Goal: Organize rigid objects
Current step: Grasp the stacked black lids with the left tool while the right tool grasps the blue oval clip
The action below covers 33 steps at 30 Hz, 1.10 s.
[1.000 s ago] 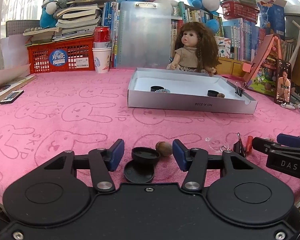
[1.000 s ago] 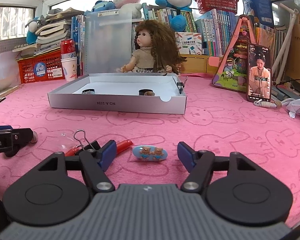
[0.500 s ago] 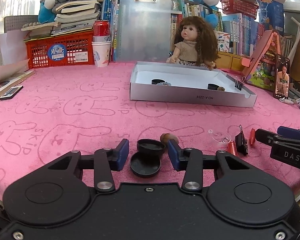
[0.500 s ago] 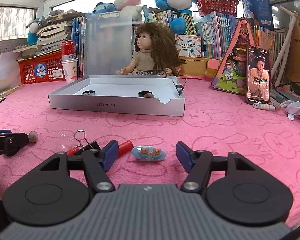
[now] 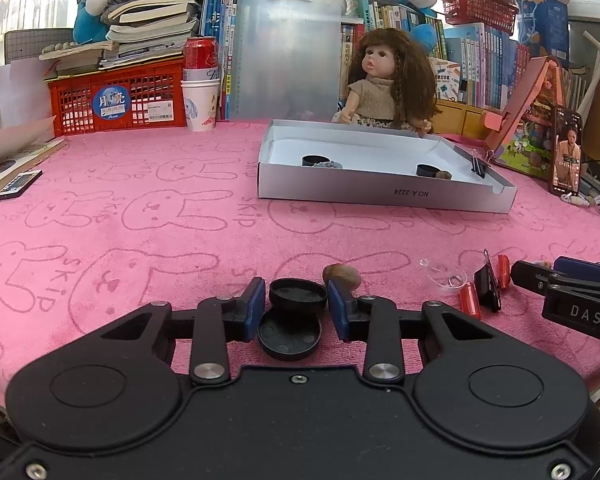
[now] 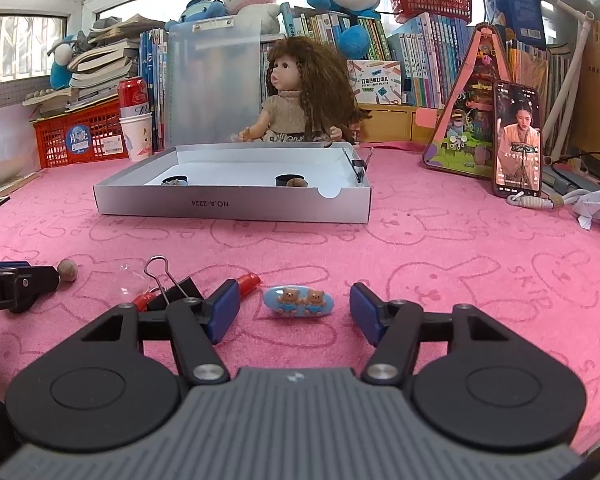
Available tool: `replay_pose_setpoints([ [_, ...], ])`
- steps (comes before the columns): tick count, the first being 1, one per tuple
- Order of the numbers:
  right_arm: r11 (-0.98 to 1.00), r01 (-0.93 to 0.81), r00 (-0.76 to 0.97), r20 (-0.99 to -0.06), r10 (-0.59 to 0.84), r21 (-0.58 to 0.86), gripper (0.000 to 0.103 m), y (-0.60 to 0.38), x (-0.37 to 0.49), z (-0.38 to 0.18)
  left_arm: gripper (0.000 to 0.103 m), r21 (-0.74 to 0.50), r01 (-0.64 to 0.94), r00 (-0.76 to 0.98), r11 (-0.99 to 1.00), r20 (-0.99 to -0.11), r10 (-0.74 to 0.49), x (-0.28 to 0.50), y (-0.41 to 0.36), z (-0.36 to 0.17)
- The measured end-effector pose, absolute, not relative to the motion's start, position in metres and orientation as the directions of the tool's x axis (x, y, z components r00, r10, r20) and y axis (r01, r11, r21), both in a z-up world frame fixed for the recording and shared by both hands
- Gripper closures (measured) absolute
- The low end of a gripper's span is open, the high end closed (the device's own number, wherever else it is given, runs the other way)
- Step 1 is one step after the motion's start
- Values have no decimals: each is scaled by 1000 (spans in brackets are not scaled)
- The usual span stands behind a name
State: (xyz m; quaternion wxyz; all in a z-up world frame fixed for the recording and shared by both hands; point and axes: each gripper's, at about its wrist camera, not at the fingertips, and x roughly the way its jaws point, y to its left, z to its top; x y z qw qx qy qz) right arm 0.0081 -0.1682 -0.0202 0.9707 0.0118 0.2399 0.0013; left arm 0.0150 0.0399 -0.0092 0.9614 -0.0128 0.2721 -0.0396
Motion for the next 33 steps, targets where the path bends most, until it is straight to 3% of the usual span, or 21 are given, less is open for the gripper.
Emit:
replay_pose_setpoints([
  [20, 999, 27, 888, -460, -14, 20, 34, -167, 9, -22, 73, -20, 54, 857, 998, -512, -56, 17, 38, -13],
  [25, 1000, 30, 884, -466, -25, 4, 56, -167, 10, -22, 73, -9, 42, 864, 999, -501, -41, 15, 38, -12],
  [33, 1000, 25, 883, -468, -18, 7, 60, -168, 9, -21, 73, -8, 36, 871, 999, -490, -36, 15, 40, -8],
])
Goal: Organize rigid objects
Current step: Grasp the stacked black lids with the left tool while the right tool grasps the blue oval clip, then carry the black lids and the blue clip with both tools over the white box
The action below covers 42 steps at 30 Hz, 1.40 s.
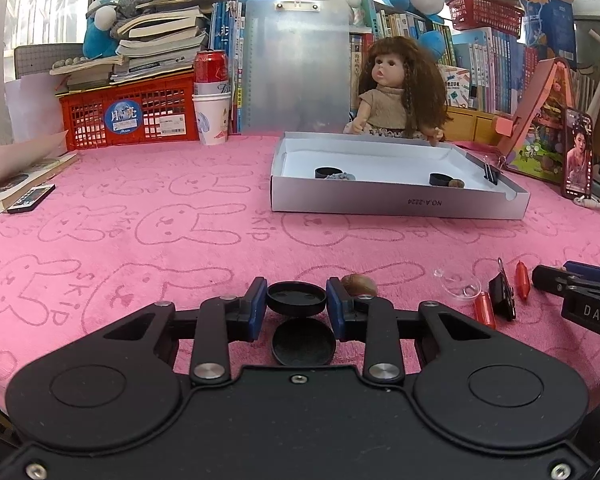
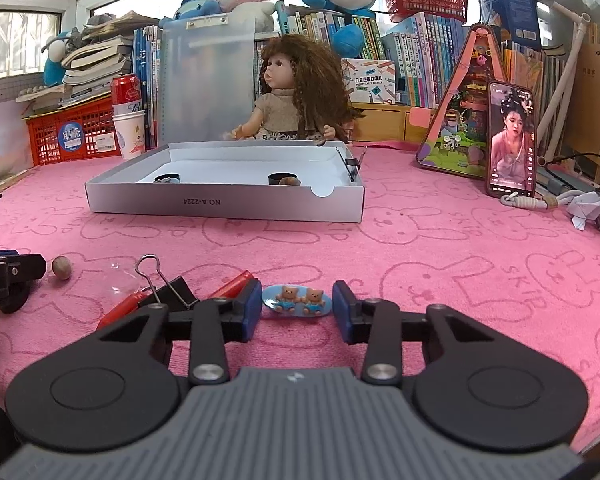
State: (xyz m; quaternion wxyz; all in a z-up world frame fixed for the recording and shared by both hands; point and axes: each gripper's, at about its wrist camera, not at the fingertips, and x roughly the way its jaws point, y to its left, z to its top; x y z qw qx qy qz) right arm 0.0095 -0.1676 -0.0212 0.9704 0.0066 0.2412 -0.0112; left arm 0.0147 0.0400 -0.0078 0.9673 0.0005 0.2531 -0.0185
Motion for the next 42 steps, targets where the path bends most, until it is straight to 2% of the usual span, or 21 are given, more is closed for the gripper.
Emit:
replay_pose_setpoints([
  [13, 1000, 22, 891, -454, -16, 8, 60, -169, 15, -12, 73, -24, 13, 875, 1000, -484, -23, 28, 44, 3],
  [42, 1000, 17, 922, -388, -11, 13, 60, -188, 75, 33, 73, -128, 100, 886, 987, -440, -147, 107, 29, 56],
])
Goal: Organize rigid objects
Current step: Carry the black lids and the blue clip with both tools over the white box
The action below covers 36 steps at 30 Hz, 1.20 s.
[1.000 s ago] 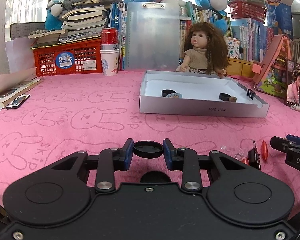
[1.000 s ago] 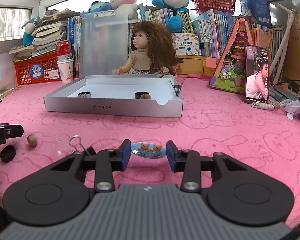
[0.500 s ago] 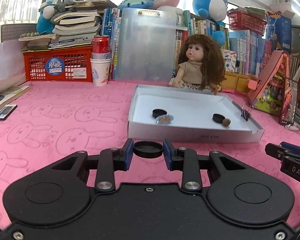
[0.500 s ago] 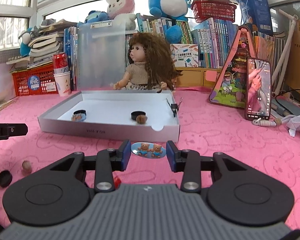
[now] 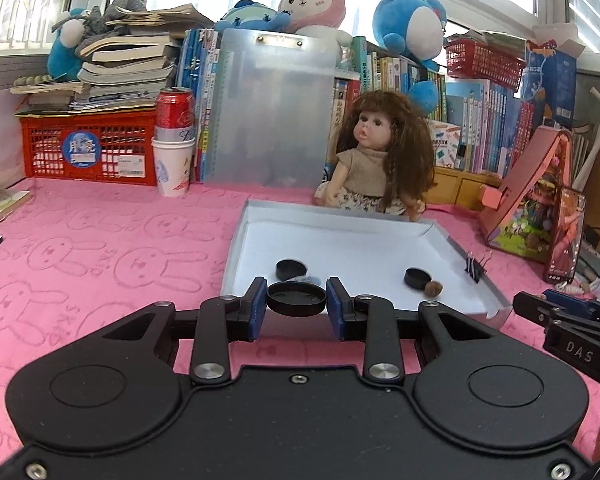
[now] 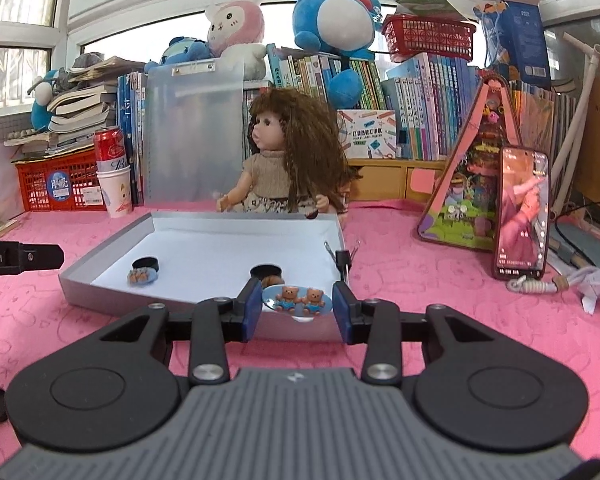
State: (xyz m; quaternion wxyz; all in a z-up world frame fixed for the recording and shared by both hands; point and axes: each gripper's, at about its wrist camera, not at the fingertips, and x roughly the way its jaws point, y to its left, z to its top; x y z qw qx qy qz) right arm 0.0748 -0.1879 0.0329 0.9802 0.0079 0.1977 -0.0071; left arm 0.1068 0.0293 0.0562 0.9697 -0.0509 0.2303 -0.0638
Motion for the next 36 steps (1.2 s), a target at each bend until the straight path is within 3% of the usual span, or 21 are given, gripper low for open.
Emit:
replay_pose_setpoints([
  [17, 999, -8, 903, -428, 25, 43, 60, -184, 123, 38, 73, -176, 109, 867, 978, -465, -180, 156, 27, 61],
  [36, 988, 4, 842, -533, 81, 157, 60, -199, 172, 32, 73, -192, 91, 803, 977, -567, -186, 221, 22, 42],
])
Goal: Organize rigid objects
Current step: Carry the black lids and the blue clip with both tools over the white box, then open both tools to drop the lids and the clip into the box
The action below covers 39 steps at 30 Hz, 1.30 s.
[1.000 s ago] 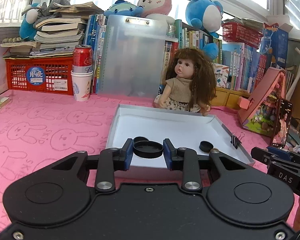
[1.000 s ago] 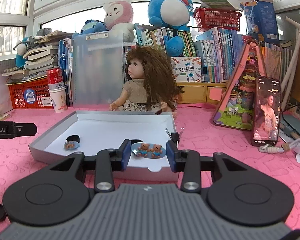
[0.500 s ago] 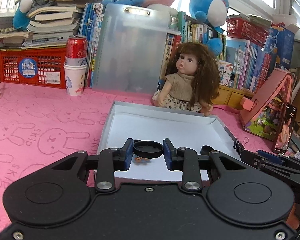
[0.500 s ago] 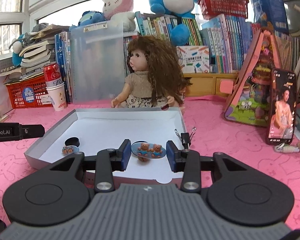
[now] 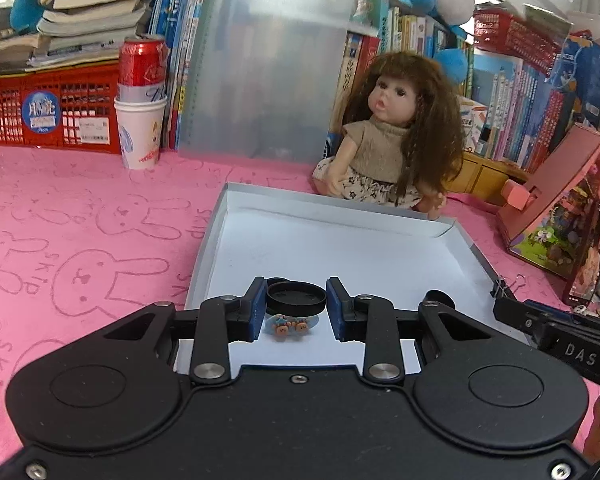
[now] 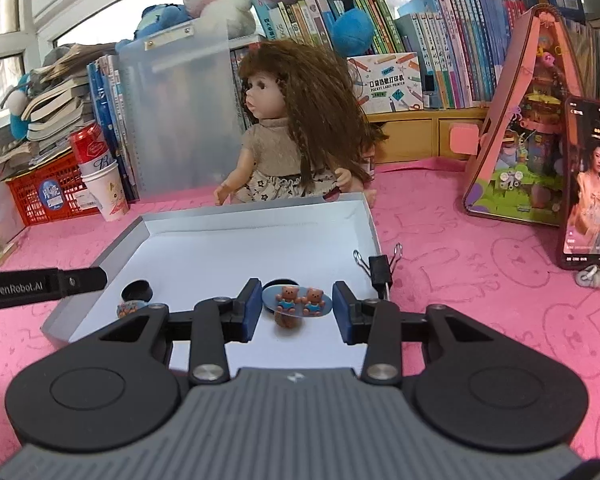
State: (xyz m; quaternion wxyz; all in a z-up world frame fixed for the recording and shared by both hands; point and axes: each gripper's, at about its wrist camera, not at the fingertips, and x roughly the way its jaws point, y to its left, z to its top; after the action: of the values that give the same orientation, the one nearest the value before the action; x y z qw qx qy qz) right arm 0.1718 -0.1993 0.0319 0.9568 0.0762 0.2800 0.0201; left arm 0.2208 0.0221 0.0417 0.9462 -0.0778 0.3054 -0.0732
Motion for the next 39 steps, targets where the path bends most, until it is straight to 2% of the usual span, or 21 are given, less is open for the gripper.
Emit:
replay_pose_setpoints([
  [6, 983, -7, 825, -554, 110, 185, 60, -204, 198, 41, 73, -197, 87, 786, 977, -589, -189, 250, 19, 44],
  [14, 971, 8, 763, -629, 148, 238, 60, -205, 252, 38, 73, -158, 57, 765, 986, -627, -145, 293, 10, 40],
  [24, 988, -10, 723, -682, 114, 155, 60, -189, 277, 20, 73, -118, 22, 739, 993, -667, -95, 315, 10, 18],
  [39, 996, -27, 716, -694, 76, 80, 59, -177, 282, 11, 73, -90, 24, 733, 996, -675, -78, 318, 7, 7],
])
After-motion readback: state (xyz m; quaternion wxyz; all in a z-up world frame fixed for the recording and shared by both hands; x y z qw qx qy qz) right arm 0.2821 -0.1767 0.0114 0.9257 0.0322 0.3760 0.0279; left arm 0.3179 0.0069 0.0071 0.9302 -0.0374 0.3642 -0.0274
